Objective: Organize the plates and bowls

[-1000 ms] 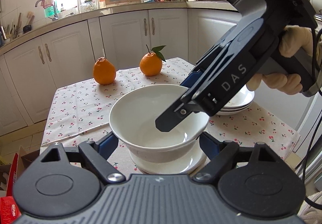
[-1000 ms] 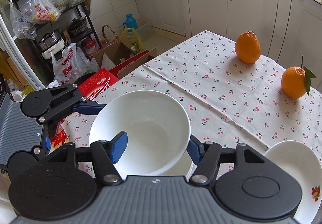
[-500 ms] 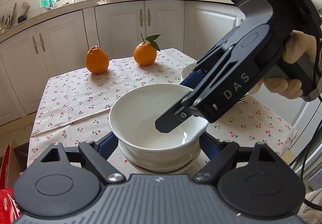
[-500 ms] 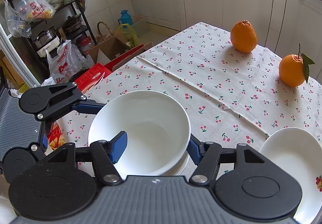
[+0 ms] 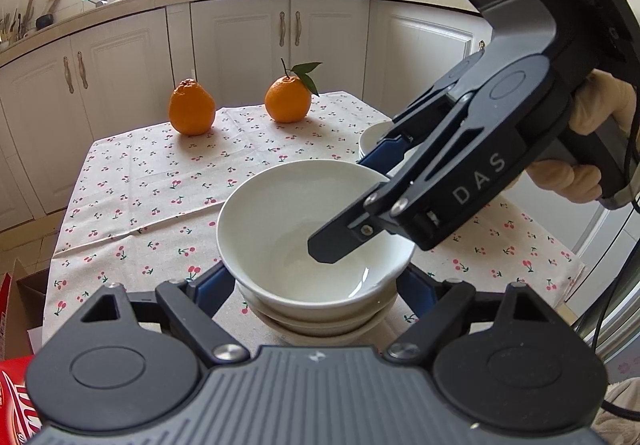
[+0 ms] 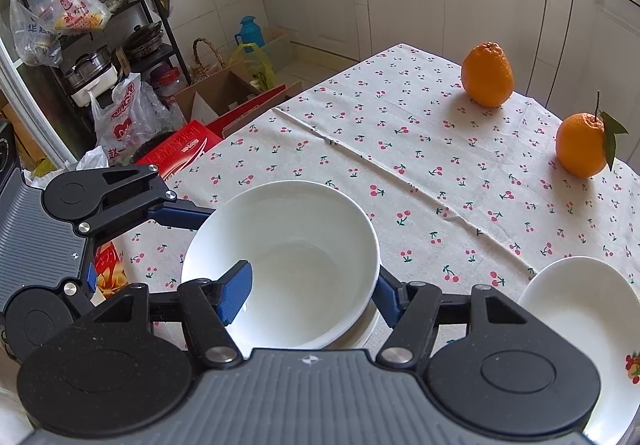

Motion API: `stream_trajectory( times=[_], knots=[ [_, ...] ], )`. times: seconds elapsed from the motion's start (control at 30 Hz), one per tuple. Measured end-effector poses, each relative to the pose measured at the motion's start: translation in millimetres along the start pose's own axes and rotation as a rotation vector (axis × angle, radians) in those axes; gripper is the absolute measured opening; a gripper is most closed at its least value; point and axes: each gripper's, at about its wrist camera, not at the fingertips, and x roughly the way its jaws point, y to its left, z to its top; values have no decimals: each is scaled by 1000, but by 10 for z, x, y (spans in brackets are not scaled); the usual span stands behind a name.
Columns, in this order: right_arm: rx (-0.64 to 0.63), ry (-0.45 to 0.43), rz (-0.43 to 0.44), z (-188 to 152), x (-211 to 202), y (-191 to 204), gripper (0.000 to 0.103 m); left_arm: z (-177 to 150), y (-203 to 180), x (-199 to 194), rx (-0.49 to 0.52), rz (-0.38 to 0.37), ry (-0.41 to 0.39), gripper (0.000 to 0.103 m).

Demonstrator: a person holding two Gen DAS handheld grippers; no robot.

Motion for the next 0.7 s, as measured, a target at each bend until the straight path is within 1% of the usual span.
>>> stream_trajectory(
  times=[0.17, 0.27, 0.3, 0.37, 0.4, 0.43, 0.57, 0.63, 0.7],
  knots=[
    [-8, 1, -6, 1, 14, 22, 73, -10, 5, 9, -2, -1, 0, 88],
    [-17, 2, -10, 2, 26, 49, 75, -17, 30, 16, -19, -17, 4, 89],
    [-18, 2, -9, 4, 31, 53, 77, -19, 43, 19, -27, -23, 6, 89],
    [-26, 0, -17, 8, 39, 64, 86, -27, 55, 23, -33, -28, 8, 91],
    [-35, -5, -39, 8, 38, 76, 93, -32, 54, 16, -27, -25, 4, 94],
    [-45, -14, -49, 6, 30, 87, 96, -32, 53, 5, -20, -20, -2, 95],
    [-58, -28, -47, 19, -14, 96, 97, -32, 58, -50, -4, -28, -19, 97],
    [-65, -39, -58, 13, -45, 105, 102, -44, 60, -75, 9, -33, -20, 99],
    [-77, -51, -69, -9, -78, 125, 103, -62, 69, -107, 25, -40, -18, 99]
  ],
)
